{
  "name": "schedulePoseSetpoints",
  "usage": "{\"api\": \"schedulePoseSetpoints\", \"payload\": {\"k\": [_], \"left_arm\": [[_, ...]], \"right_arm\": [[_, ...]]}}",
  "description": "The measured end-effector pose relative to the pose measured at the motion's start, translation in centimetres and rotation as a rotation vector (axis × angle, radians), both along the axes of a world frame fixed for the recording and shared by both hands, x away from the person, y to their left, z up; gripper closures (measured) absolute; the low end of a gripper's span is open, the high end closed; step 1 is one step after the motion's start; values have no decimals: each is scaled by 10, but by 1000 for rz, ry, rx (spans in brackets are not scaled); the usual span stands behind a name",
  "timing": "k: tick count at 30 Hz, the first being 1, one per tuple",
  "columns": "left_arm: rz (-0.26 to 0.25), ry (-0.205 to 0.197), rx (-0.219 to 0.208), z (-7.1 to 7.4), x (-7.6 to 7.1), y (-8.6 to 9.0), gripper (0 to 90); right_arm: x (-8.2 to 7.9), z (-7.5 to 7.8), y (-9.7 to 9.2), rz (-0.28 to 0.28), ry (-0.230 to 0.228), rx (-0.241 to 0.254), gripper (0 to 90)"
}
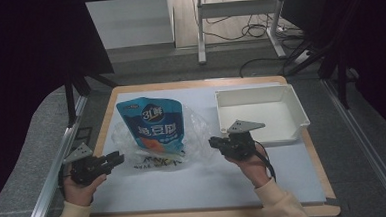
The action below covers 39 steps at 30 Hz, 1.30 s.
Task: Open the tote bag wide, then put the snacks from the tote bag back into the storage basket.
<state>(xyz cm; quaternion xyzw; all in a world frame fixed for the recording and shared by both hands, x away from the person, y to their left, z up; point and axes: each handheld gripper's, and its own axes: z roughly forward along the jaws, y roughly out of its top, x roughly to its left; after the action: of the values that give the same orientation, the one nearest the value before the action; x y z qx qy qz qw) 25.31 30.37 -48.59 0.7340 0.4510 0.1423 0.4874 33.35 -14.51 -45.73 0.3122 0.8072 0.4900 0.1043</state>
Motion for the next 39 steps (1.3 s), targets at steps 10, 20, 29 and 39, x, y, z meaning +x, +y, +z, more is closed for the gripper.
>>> {"api": "schedulePoseSetpoints", "payload": {"k": [10,20,29,39], "left_arm": [[36,-39,67,-3,-11,-9,283],[50,-28,85,-12,-18,-11,258],[41,-25,91,-13,-17,-14,255],[36,-27,84,-13,-19,-15,257]], "right_arm": [[0,3,-2,-16,-26,-8,447],[4,9,-2,-11,-19,17,370],[6,19,5,7,-50,37,359],[15,33,20,22,-81,47,368]]}}
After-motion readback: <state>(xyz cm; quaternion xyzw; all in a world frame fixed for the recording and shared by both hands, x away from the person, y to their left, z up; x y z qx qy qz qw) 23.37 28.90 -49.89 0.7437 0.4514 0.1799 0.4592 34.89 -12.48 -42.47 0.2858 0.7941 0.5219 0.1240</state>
